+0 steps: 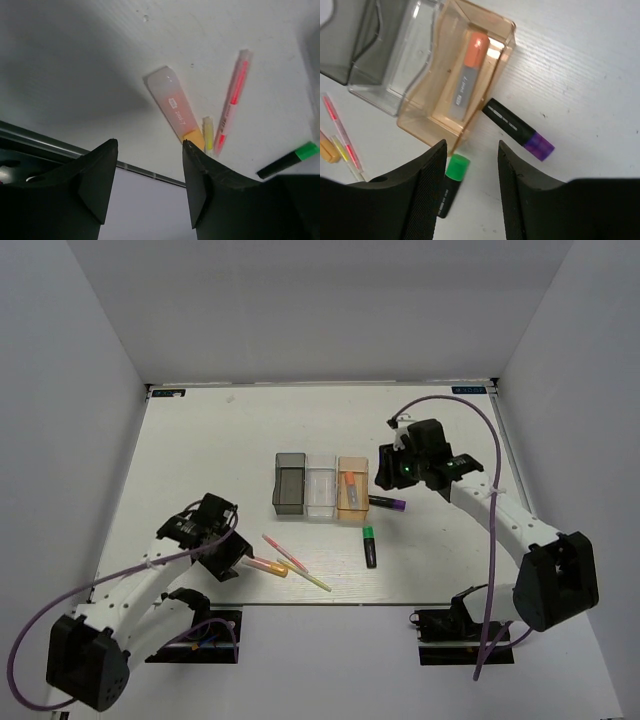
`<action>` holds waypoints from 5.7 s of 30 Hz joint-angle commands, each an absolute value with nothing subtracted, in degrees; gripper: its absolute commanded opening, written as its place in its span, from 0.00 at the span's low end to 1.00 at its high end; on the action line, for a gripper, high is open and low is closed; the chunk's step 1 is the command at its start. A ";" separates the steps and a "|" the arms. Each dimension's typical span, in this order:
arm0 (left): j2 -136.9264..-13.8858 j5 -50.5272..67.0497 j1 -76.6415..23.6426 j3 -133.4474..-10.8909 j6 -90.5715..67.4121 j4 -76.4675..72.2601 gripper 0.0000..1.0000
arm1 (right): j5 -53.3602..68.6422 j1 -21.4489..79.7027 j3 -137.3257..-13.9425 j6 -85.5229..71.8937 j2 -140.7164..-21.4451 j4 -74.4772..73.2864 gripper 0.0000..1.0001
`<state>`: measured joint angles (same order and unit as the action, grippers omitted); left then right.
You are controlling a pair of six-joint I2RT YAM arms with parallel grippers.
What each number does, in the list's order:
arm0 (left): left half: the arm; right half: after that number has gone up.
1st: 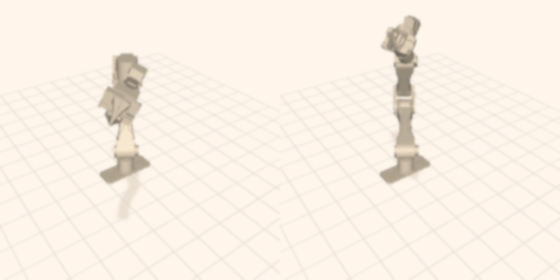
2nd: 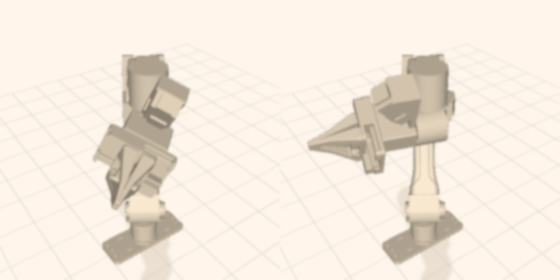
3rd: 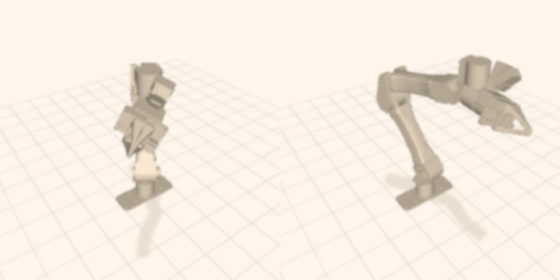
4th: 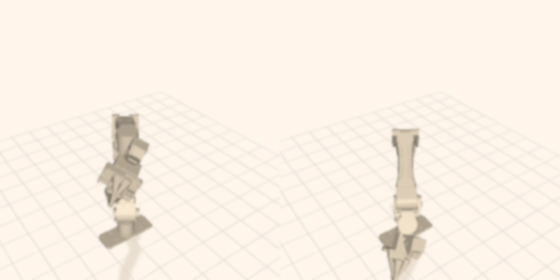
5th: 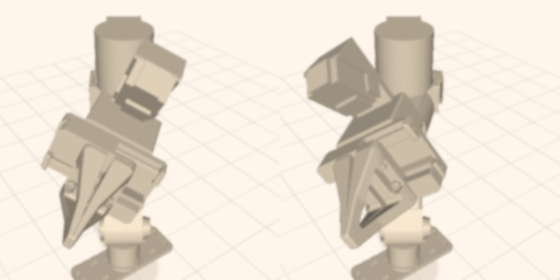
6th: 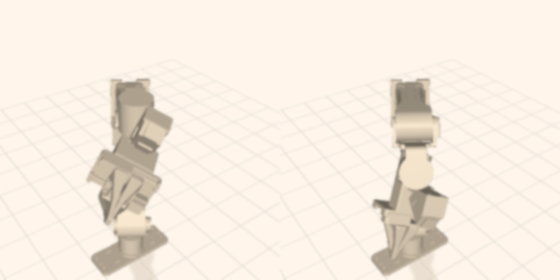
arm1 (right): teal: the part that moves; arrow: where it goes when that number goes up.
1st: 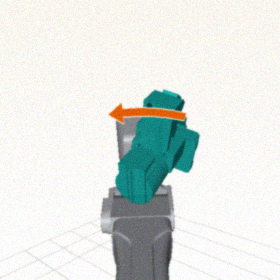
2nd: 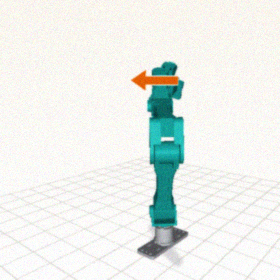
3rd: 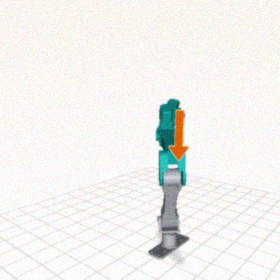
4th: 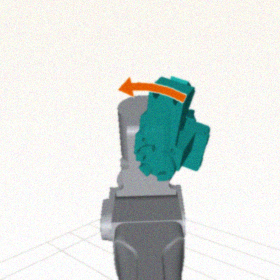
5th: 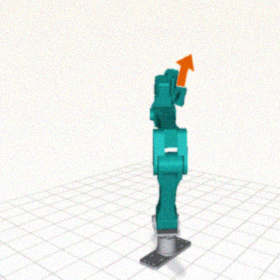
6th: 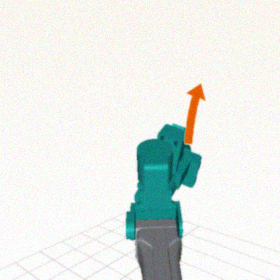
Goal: Sort the stationery into containers
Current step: Pick up the pen from the center of the board, then place the pen in the storage box, then pick up the pen from the center of the board, then place the pen in the storage box.
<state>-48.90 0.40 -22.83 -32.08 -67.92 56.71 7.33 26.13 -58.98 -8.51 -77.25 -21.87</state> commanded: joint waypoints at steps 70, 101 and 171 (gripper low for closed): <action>-123.40 -6.42 -44.38 -114.26 -31.82 47.29 0.10 | 17.75 11.42 -50.36 6.77 -70.05 -27.95 0.54; -74.99 -6.68 -48.43 -68.93 -26.37 51.42 0.69 | 31.56 12.48 -59.32 56.60 -95.18 -26.72 0.64; -54.49 -12.31 -50.01 -45.26 -38.23 50.19 0.71 | 26.63 31.90 -93.43 -15.03 -115.40 -27.24 0.21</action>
<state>-54.68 -11.42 -49.74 -45.43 -37.60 50.89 27.46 31.59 -91.05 -16.08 -116.01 -27.16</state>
